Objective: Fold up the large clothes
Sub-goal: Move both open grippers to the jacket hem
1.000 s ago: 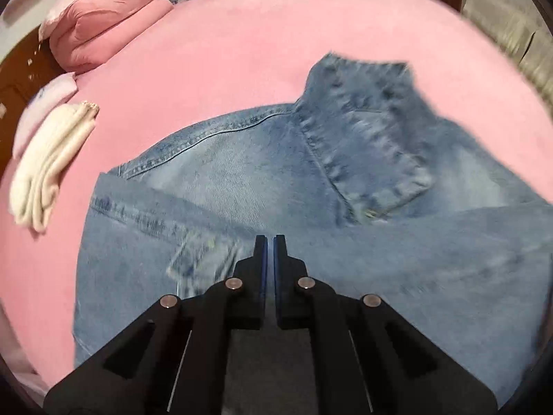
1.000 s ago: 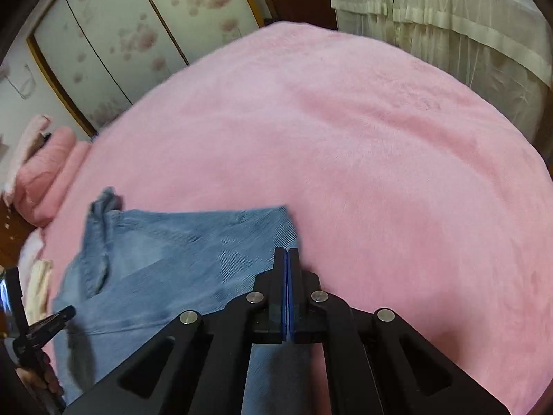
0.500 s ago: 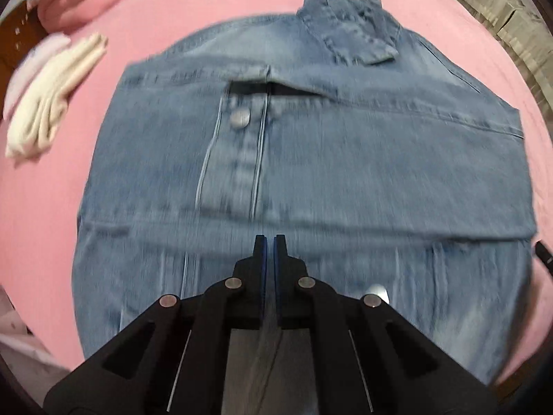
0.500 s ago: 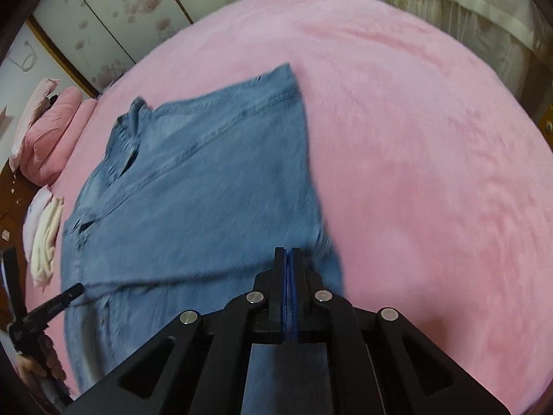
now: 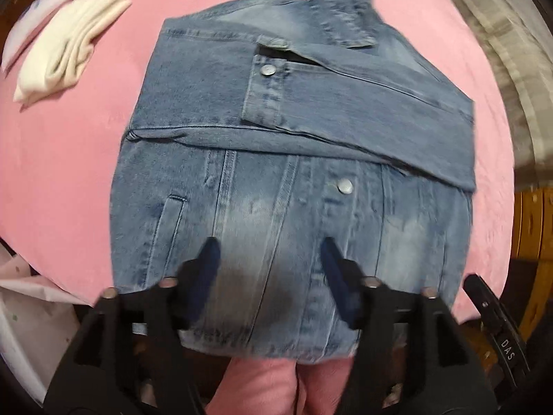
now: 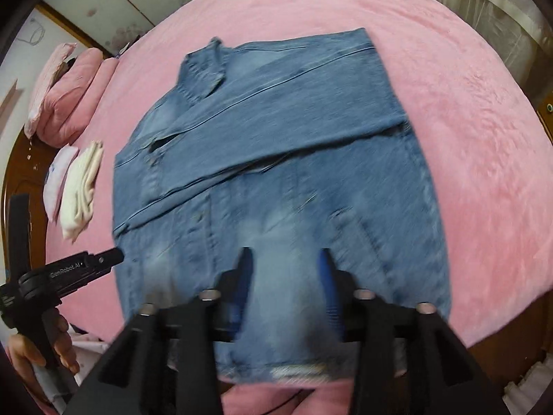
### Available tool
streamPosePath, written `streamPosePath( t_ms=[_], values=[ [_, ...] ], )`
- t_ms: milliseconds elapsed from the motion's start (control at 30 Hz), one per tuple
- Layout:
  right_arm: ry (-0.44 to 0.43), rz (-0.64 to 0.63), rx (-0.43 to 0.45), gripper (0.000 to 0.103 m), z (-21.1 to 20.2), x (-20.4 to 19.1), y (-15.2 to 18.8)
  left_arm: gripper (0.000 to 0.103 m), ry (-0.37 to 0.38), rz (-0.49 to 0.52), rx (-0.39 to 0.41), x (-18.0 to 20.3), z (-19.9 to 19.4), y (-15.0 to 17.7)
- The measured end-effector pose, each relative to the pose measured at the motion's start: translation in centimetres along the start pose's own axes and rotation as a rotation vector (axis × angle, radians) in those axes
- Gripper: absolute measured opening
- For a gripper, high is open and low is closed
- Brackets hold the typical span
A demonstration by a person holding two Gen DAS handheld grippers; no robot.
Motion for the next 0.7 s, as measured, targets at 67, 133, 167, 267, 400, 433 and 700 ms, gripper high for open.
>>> streamPosePath(
  t_ms=[67, 133, 167, 267, 400, 433, 700],
  values=[
    [-0.003, -0.020, 0.005, 0.051, -1.0, -1.3, 1.2, 0.065, -0.014, 0.039, 0.006, 0.1, -0.9, 0.7],
    [0.010, -0.040, 0.016, 0.054, -1.8, -2.3, 2.3, 0.067, -0.011, 0.054, -0.001, 0.1, -1.4, 1.4],
    [0.014, -0.045, 0.020, 0.057, -2.2, -2.6, 2.9, 0.067, -0.005, 0.054, -0.002, 0.0, -1.7, 1.7],
    [0.002, -0.063, 0.033, 0.064, -3.1, -3.7, 4.0, 0.068, 0.009, 0.060, 0.013, 0.0, -2.6, 2.4],
    [-0.030, -0.032, 0.048, 0.073, -3.8, -4.1, 5.1, 0.068, 0.033, 0.048, 0.076, -0.5, -4.2, 3.8],
    [-0.053, -0.013, 0.046, 0.073, -3.7, -4.2, 5.4, 0.068, 0.042, 0.040, 0.089, -0.6, -4.6, 4.4],
    [-0.182, 0.263, 0.102, 0.073, -6.3, 1.4, 9.5, 0.068, -0.016, 0.038, 0.171, -3.0, -7.7, 10.5]
  ],
)
Point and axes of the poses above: each gripper's, at about its wrist camera, not at the fingertips, and z roughly the way its jaws point, x to its right, y to its underside, the point moved 9 cm from there along z, roughly the way its jaws point, and after that the axes turned 8 degrees about z, right-handed, at the moved point
